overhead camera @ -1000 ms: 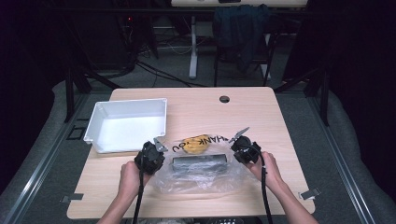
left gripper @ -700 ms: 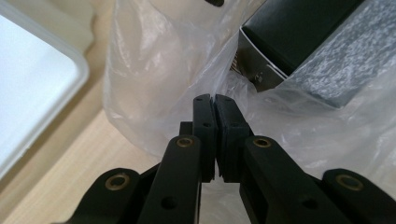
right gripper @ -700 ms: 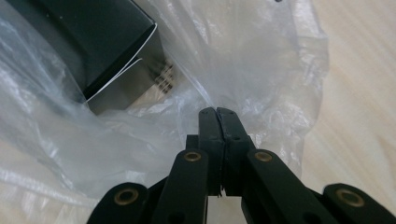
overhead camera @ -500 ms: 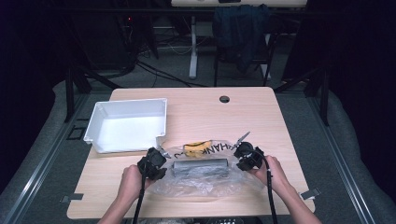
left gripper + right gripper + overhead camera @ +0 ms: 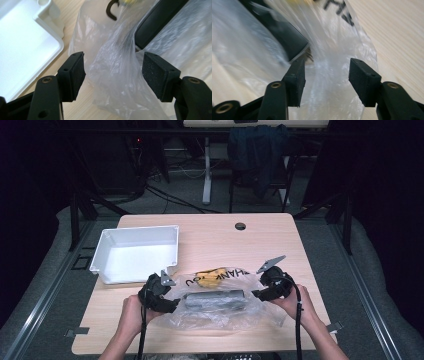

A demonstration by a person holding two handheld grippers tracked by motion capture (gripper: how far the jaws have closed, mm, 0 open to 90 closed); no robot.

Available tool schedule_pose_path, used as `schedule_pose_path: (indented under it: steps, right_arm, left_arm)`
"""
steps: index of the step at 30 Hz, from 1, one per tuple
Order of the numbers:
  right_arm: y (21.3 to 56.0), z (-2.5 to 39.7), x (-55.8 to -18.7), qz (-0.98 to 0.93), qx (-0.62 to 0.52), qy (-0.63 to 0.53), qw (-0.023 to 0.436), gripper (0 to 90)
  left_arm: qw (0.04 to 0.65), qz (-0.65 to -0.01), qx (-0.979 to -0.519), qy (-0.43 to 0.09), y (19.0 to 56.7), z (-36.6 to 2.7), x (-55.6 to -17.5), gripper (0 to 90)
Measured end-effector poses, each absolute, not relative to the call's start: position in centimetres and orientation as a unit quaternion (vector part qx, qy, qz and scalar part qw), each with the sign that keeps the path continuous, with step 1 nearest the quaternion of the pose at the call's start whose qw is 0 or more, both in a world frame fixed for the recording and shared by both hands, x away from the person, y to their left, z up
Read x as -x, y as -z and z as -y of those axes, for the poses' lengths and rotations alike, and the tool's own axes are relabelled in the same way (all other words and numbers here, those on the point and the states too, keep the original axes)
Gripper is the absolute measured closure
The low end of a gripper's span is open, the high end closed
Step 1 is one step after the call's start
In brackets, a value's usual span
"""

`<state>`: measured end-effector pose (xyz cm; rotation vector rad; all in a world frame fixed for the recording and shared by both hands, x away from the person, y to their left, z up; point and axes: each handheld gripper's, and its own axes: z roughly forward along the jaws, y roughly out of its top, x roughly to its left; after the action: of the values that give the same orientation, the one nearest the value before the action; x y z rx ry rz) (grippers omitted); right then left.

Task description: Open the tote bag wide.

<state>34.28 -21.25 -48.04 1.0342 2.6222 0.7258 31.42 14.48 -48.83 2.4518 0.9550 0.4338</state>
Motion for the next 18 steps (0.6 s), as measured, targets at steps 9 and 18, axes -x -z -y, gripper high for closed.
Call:
schedule_pose_path:
  steps: [9, 18]
  right_arm:
    - [46.8, 19.0, -31.5, -0.909, -0.296, -0.279, 0.091, 43.1]
    - [50.0, 17.7, -31.3, -0.93, -0.279, -0.227, 0.076, 74.9]
  left_arm:
    - [0.254, -0.29, -0.91, -0.151, 48.2, -12.1, -29.3, 36.3]
    - [0.222, -0.271, -0.929, -0.12, 50.1, -11.3, -29.3, 43.7]
